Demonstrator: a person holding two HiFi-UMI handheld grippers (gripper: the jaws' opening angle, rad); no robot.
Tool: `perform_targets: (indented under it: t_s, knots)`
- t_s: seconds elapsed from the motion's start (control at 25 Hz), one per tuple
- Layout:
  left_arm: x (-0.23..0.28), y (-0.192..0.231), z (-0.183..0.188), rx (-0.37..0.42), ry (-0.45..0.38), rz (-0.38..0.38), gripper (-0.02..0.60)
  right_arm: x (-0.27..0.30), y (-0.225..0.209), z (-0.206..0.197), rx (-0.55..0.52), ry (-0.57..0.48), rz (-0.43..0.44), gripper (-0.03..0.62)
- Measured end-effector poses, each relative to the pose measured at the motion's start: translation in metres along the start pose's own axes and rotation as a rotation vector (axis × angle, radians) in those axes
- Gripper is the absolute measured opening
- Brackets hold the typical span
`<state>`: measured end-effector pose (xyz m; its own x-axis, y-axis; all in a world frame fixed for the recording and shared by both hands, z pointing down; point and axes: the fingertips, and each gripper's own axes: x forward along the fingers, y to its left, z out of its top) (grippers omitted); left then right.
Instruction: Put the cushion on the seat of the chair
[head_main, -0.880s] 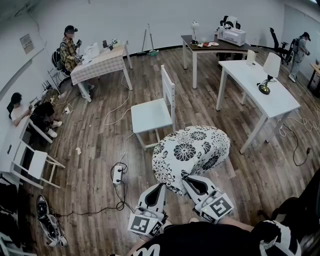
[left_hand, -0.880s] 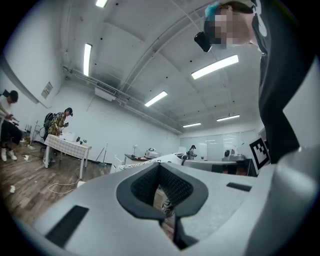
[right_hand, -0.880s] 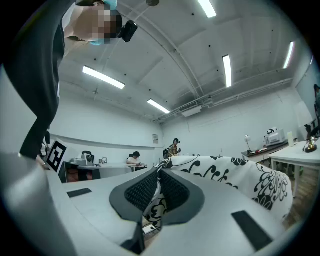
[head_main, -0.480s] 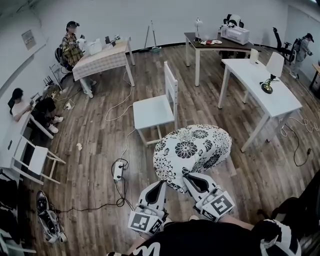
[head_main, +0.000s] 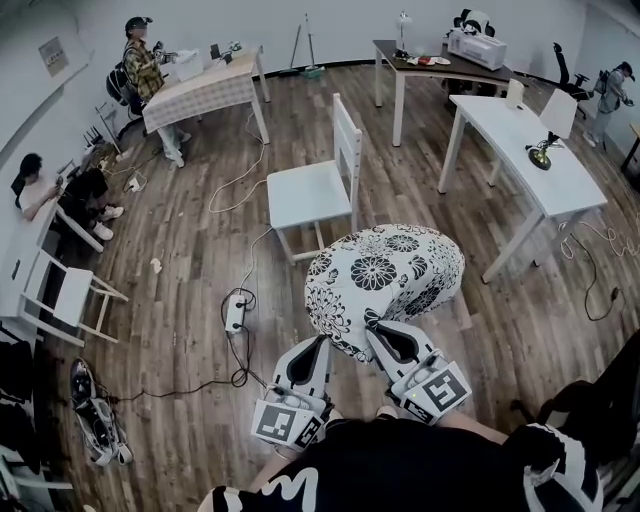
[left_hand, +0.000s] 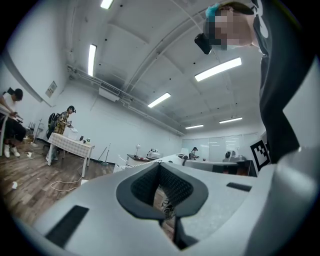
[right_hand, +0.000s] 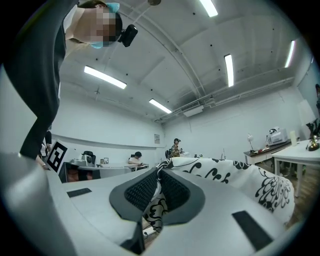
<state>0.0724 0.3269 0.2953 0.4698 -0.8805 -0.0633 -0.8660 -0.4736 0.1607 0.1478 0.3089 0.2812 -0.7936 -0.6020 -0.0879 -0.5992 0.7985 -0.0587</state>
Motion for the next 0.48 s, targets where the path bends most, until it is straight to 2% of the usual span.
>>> perform_targets:
  t_s: [0.2, 0.48]
  knots:
    - [-0.016, 0.022, 0.003, -0.014, -0.001, 0.011, 0.005, 0.016, 0.007, -0.006, 0.033, 0.012, -0.038, 0.035]
    - [-0.043, 0.061, 0.011, -0.023, -0.004, 0.015, 0.006, 0.050, 0.038, -0.010, 0.043, 0.017, -0.048, 0.034]
